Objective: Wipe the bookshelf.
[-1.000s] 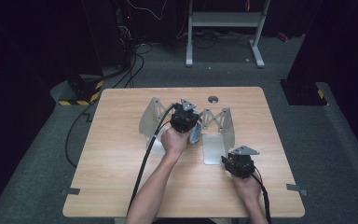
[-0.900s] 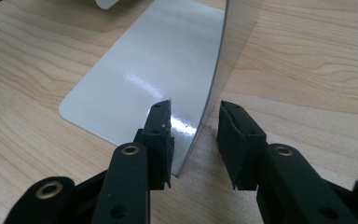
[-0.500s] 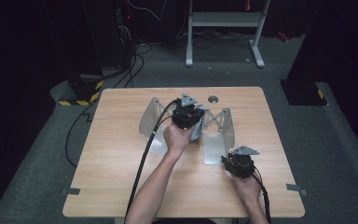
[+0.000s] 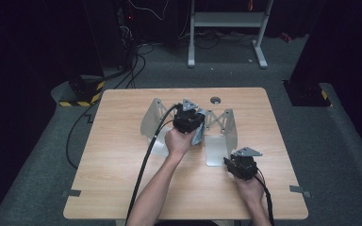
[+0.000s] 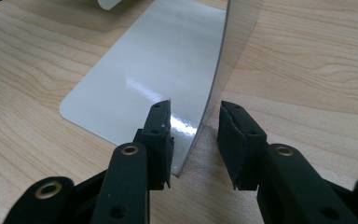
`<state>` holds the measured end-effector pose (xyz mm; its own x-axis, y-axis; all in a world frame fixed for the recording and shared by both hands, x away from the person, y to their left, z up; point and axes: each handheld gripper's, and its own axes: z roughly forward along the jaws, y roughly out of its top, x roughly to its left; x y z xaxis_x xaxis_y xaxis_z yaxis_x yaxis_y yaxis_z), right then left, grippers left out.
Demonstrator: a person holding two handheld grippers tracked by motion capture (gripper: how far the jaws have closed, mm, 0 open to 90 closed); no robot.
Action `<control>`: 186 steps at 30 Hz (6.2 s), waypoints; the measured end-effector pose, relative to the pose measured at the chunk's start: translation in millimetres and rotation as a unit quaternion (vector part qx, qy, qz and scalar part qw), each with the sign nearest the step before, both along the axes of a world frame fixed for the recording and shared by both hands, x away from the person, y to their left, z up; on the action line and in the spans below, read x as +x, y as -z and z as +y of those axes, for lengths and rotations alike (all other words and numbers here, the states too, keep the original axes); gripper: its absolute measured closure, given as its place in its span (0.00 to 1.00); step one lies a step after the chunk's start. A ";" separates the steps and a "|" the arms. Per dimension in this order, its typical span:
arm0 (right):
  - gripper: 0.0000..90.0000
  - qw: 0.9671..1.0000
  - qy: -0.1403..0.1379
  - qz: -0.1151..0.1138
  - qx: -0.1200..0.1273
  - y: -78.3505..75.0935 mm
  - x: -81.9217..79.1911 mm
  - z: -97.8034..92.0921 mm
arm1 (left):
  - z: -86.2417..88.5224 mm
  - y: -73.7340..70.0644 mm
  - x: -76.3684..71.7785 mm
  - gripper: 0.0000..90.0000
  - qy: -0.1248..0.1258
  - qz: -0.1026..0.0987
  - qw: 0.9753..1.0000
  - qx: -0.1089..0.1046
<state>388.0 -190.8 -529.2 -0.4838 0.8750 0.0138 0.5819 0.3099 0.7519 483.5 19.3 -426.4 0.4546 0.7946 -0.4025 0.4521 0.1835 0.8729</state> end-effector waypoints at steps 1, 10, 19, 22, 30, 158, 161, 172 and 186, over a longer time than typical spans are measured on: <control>0.72 1.000 0.000 0.000 0.000 0.0 0.0 0.1 | 0.2 1.2 1.0 0.94 0.001 0.003 1.000 0.000; 0.72 1.000 -0.001 0.000 -0.001 0.0 -0.2 0.4 | -2.1 21.6 7.2 0.94 -0.002 0.029 1.000 -0.002; 0.72 1.000 -0.003 -0.001 -0.001 0.0 -0.2 0.6 | -5.3 35.1 9.6 0.94 -0.002 0.042 0.999 0.015; 0.72 1.000 -0.003 -0.001 -0.001 0.0 -0.2 0.5 | -6.2 45.3 10.8 0.94 -0.001 0.055 0.998 0.024; 0.72 1.000 -0.003 -0.001 -0.002 0.0 -0.2 0.6 | -10.2 66.7 13.6 0.94 0.001 0.080 0.995 0.054; 0.71 1.000 -0.007 -0.001 -0.001 0.0 -0.1 0.6 | -6.8 70.7 -22.8 0.93 0.057 0.108 0.991 0.053; 0.71 1.000 -0.007 -0.001 -0.001 0.0 -0.1 0.5 | -6.1 69.0 -25.4 0.93 0.060 0.108 0.991 0.050; 0.71 1.000 -0.007 -0.001 -0.001 0.0 -0.2 0.7 | 5.6 2.9 -55.3 0.93 0.084 0.020 0.996 0.010; 0.71 1.000 -0.006 0.000 -0.002 0.0 -0.3 0.9 | 0.0 24.5 -60.6 0.92 0.099 0.042 0.994 0.014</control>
